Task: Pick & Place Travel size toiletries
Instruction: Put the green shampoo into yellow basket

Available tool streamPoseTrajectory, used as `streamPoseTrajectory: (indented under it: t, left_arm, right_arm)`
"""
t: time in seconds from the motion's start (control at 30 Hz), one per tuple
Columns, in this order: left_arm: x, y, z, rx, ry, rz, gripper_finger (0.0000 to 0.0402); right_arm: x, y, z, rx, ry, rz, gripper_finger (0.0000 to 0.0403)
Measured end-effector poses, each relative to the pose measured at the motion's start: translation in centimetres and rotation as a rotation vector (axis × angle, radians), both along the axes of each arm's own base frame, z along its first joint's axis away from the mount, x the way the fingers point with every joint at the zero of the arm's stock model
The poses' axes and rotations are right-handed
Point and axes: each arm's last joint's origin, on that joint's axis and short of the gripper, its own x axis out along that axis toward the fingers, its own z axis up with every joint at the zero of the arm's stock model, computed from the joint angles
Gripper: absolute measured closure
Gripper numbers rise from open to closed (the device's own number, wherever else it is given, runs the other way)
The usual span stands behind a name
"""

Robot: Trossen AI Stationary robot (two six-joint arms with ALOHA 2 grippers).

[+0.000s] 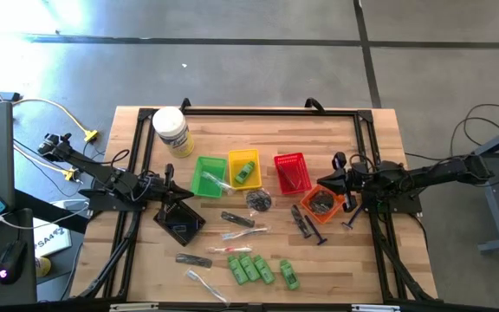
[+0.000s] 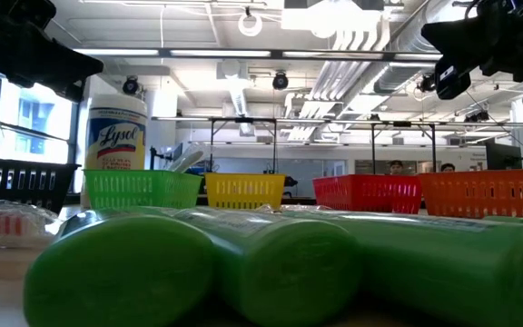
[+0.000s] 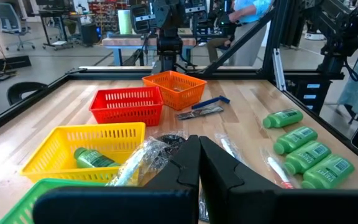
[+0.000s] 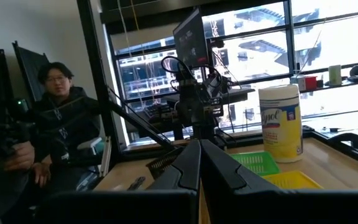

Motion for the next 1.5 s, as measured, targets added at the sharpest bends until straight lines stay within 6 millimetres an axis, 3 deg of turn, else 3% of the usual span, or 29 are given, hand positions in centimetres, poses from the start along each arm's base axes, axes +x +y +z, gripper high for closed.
streamPoseTrajectory:
  t: [0.4,0.53,0.73,0.97,1.17,1.27,1.5]
  left_arm:
    - [0.0,0.0,0.7,-0.062,-0.07,0.0,0.0402]
    - [0.0,0.0,1.6,-0.089,-0.122,0.001,0.0402]
    - [0.9,-0.2,3.6,-0.057,-0.063,0.091,0.0402]
    - [3.7,-1.5,6.2,-0.018,0.099,0.108,0.0402]
    - [7.3,-3.3,8.0,0.048,0.251,0.126,0.0386]
    - [9.3,-4.3,8.8,0.114,0.279,0.122,0.036]
    - [13.6,-7.0,8.9,0.223,0.413,-0.096,0.0259]
  right_arm:
    - [0.0,0.1,-0.1,-0.001,0.01,0.027,0.0401]
    - [0.0,0.1,-0.2,-0.001,0.018,0.027,0.0401]
    - [0.0,0.2,-0.2,0.014,0.02,0.067,0.0401]
    - [0.0,0.2,-0.2,0.016,0.02,0.072,0.0401]
    - [0.0,0.1,-0.2,0.023,0.021,0.036,0.0401]
    - [0.0,0.0,-0.2,0.035,0.022,0.006,0.0401]
    - [0.0,0.0,-0.2,0.052,0.022,0.005,0.0401]
